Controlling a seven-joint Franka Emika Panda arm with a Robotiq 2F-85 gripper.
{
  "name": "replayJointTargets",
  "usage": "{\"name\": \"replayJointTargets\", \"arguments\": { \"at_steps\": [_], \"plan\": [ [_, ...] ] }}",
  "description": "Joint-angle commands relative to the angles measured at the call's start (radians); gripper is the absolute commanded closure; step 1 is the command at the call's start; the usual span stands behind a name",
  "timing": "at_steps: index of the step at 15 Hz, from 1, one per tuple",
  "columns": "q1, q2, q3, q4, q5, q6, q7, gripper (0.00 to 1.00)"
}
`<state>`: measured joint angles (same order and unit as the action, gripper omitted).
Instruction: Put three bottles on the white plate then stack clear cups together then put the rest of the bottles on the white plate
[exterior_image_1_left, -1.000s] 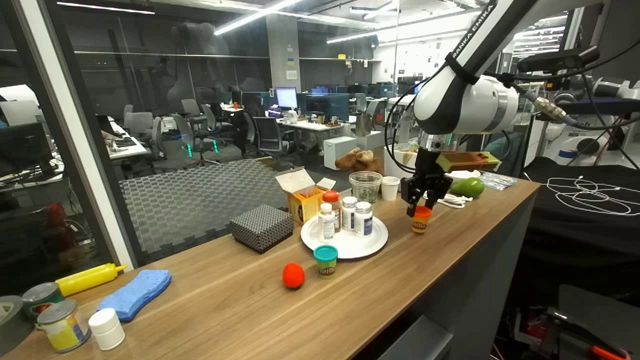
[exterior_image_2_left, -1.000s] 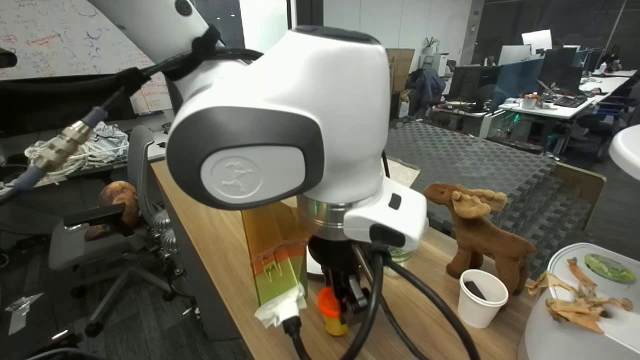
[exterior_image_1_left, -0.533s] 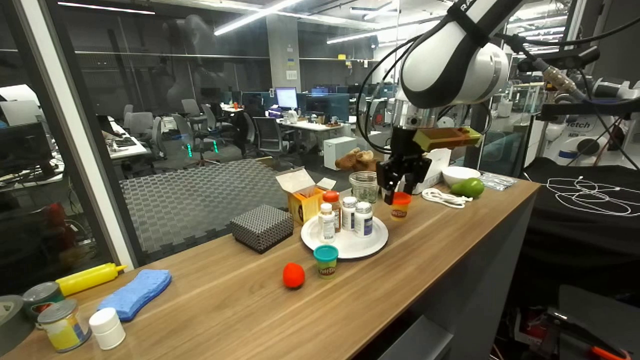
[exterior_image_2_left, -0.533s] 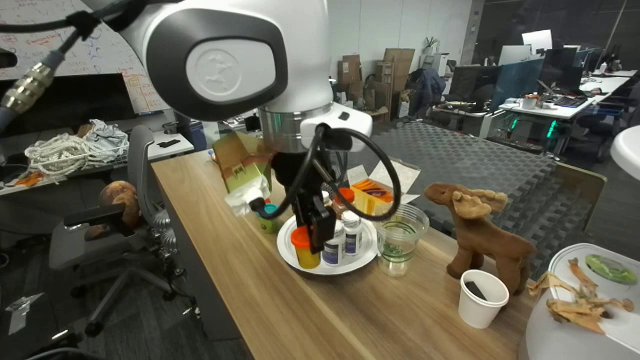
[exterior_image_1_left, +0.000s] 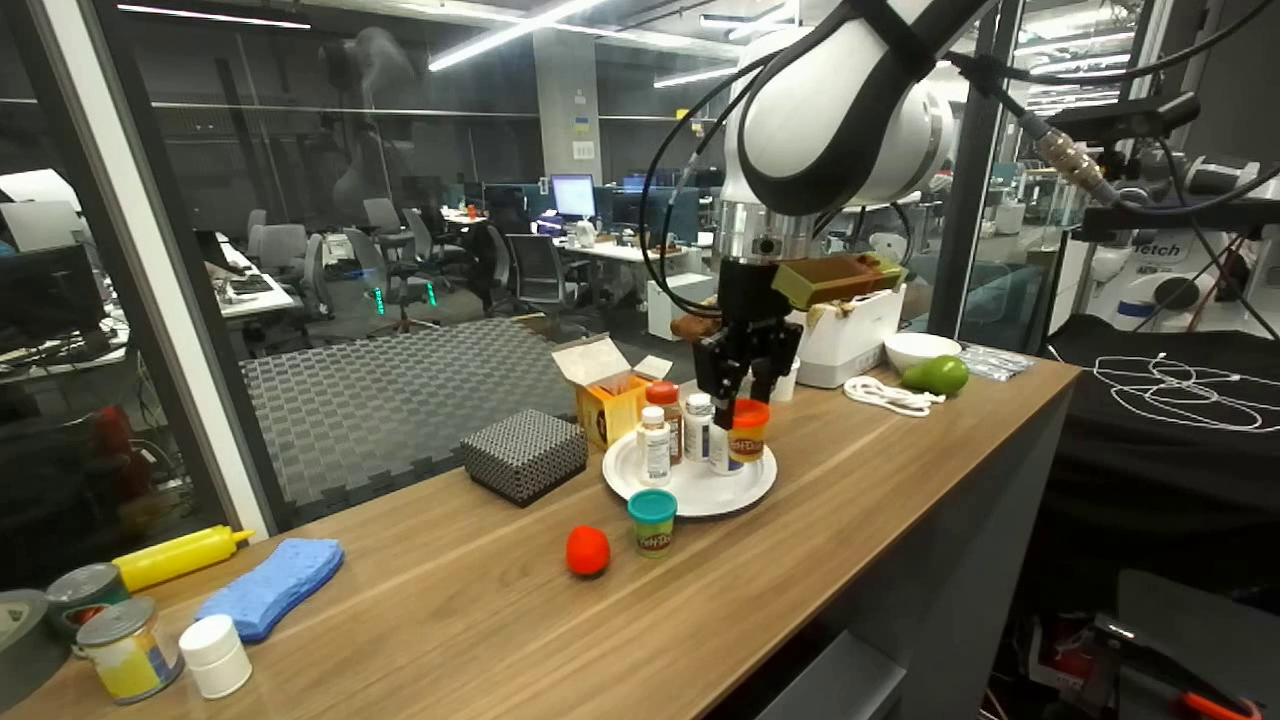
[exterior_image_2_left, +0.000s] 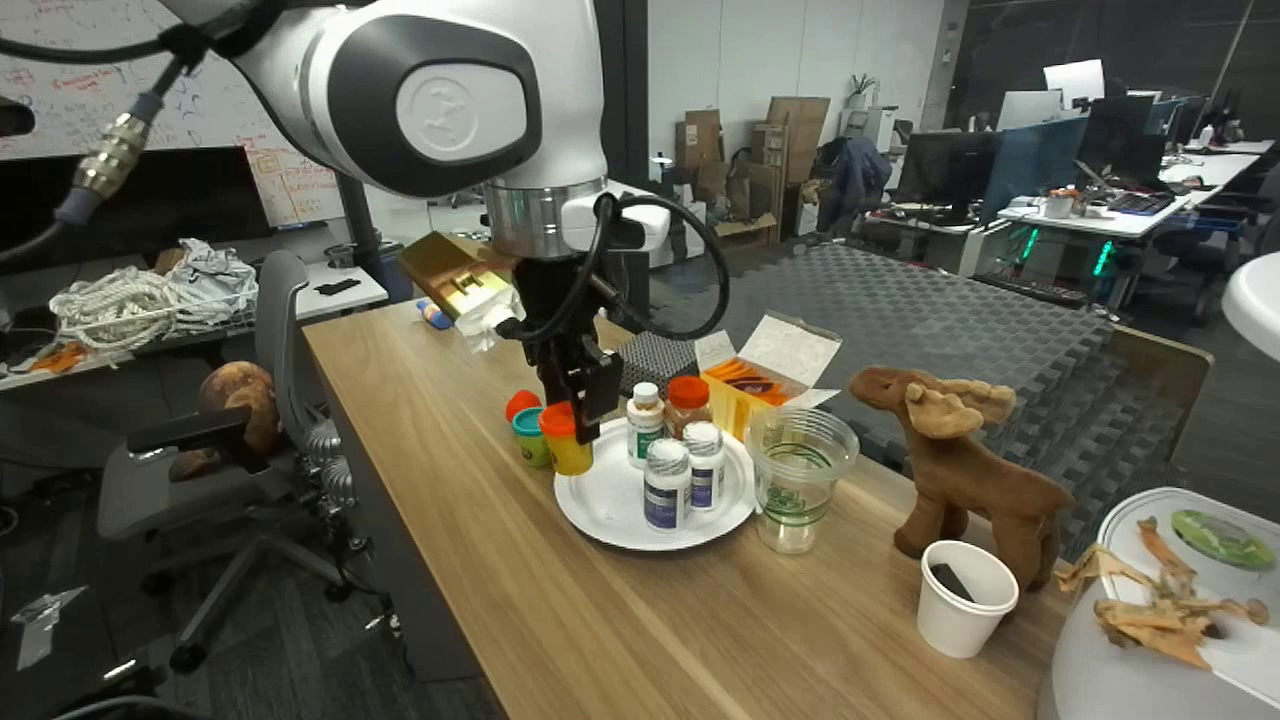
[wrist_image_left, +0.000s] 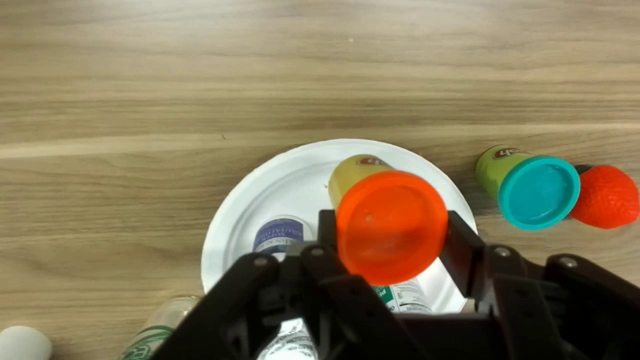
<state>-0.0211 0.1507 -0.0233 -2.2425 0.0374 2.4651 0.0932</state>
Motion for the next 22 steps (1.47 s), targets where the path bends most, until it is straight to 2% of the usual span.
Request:
{"name": "replayJointTargets", "arguments": {
  "at_steps": [1, 10, 22],
  "plan": [
    [-0.003, 0.052, 0.016, 0.07, 0.012, -0.003, -0.102, 0.71],
    [-0.032, 0.133, 0.044, 0.138, 0.072, 0.079, -0.307, 0.72],
    [-0.085, 0.239, 0.075, 0.199, 0.087, 0.126, -0.401, 0.72]
  ]
}}
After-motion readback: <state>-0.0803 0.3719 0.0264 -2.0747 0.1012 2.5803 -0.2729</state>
